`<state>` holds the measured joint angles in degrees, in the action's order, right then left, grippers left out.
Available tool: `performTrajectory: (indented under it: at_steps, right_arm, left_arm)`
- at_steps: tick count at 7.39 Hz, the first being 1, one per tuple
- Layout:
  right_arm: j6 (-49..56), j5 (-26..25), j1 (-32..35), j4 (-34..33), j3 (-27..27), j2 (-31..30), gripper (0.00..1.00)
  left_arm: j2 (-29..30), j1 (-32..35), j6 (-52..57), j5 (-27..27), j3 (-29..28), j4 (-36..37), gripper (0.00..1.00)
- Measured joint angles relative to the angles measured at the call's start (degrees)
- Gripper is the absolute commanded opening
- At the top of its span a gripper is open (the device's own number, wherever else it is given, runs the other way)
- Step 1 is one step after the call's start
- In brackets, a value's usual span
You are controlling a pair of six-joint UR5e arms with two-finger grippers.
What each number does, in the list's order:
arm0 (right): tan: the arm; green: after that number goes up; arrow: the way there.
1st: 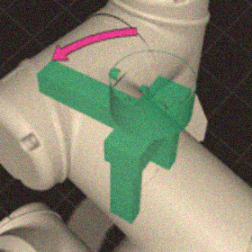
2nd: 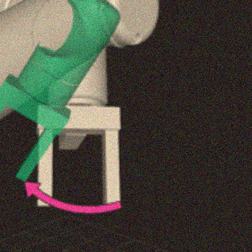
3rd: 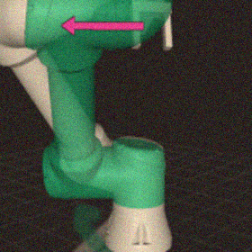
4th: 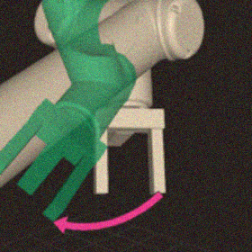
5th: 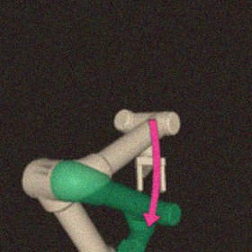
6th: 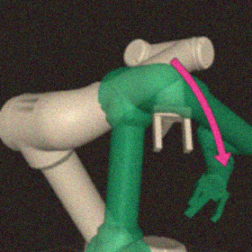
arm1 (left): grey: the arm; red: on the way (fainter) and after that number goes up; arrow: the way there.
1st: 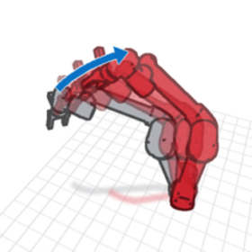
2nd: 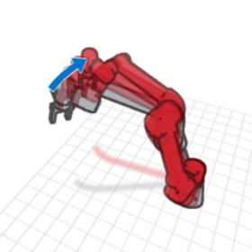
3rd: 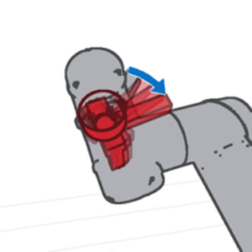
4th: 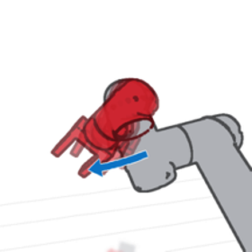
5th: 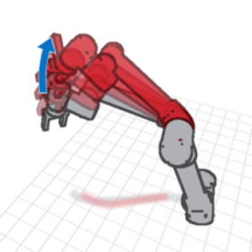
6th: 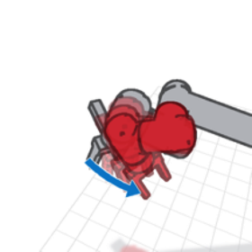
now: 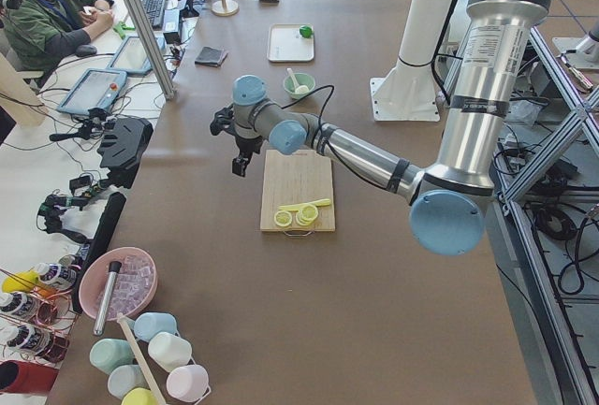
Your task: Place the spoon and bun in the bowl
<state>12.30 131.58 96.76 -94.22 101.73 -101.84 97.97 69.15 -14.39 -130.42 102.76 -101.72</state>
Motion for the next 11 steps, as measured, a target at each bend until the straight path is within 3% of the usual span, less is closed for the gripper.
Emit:
performTrajectory:
  at_steps: [2, 5, 11]
  right_arm:
    - [-0.11, 0.01, 0.01, 0.70, -0.40, -0.17, 1.00]
    - [-0.18, 0.14, 0.01, 0.79, -0.43, -0.06, 1.00]
    - [-0.88, 1.69, 0.00, 0.73, -0.41, -0.02, 1.00]
  left_arm:
    - [-5.24, 10.91, 17.55, -1.59, -0.77, 6.83, 0.99]
    - [-8.65, 20.75, 23.24, -0.36, -6.32, 8.59, 0.99]
    - [-12.82, 23.86, 23.43, -3.64, -5.52, 8.25, 0.99]
